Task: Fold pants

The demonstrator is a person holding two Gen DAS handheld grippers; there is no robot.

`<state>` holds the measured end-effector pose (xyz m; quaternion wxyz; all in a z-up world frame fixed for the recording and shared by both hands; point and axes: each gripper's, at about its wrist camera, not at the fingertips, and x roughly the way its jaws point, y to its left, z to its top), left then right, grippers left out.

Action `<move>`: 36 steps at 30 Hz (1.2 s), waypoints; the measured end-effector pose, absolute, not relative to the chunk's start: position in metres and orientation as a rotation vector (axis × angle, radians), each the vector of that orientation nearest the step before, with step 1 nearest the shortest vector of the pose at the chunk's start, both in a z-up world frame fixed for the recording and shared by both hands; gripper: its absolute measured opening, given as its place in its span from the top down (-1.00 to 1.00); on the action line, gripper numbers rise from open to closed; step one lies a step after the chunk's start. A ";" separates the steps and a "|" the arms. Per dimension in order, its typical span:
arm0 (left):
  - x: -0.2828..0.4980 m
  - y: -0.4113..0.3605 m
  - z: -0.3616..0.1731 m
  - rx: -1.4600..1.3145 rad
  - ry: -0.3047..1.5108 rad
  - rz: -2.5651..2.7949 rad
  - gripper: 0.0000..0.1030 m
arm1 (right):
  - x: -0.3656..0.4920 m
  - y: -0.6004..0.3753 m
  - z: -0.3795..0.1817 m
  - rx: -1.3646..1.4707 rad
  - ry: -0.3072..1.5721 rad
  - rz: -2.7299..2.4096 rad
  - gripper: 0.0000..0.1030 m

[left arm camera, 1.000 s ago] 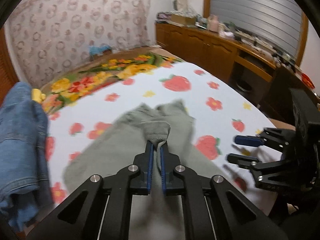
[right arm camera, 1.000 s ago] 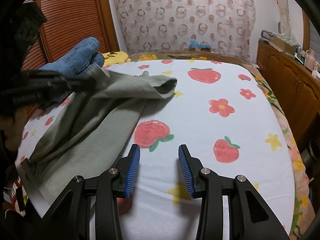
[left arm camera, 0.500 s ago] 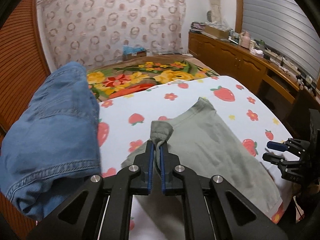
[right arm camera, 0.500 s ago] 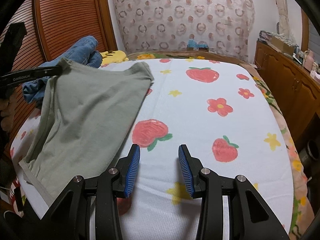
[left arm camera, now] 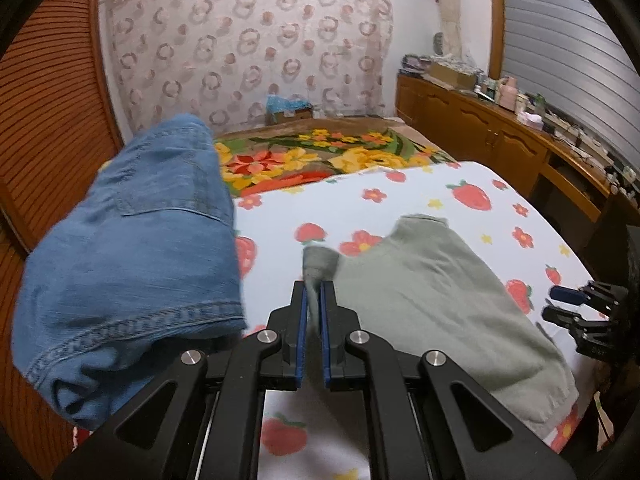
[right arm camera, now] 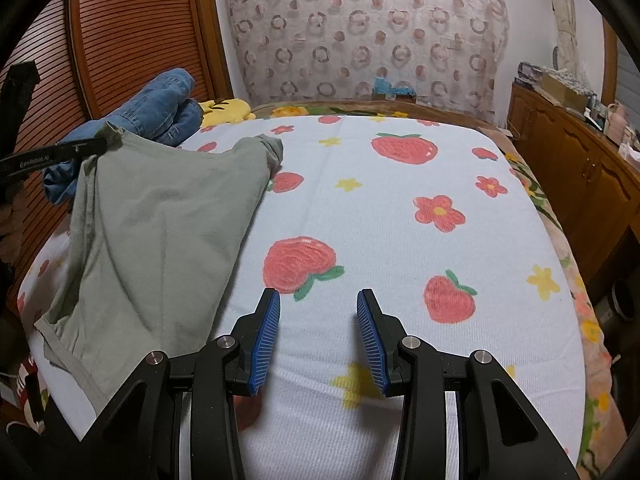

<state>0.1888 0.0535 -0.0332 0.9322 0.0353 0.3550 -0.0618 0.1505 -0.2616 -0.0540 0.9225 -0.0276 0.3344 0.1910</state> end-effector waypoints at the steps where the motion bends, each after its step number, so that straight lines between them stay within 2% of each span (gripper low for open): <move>1: 0.191 0.054 -0.033 0.072 0.730 -0.123 0.86 | 0.150 -0.262 -0.054 -0.056 0.684 0.397 0.19; 6: 0.186 0.059 -0.041 0.054 0.738 -0.139 0.86 | 0.145 -0.260 -0.049 -0.073 0.662 0.428 0.19; 8: 0.180 0.058 -0.044 0.047 0.739 -0.150 0.77 | 0.141 -0.258 -0.046 -0.065 0.655 0.440 0.19; 11: 0.171 0.057 -0.048 0.043 0.752 -0.172 0.51 | 0.132 -0.250 -0.040 -0.064 0.632 0.461 0.19; 13: 0.161 0.055 -0.051 0.056 0.750 -0.182 0.21 | 0.127 -0.244 -0.036 -0.068 0.618 0.472 0.19; 15: 0.151 0.054 -0.053 0.047 0.743 -0.198 0.00 | 0.122 -0.241 -0.033 -0.066 0.610 0.483 0.19; 36: 0.060 0.015 -0.079 0.059 0.791 -0.311 0.00 | 0.069 -0.219 -0.026 -0.102 0.621 0.555 0.19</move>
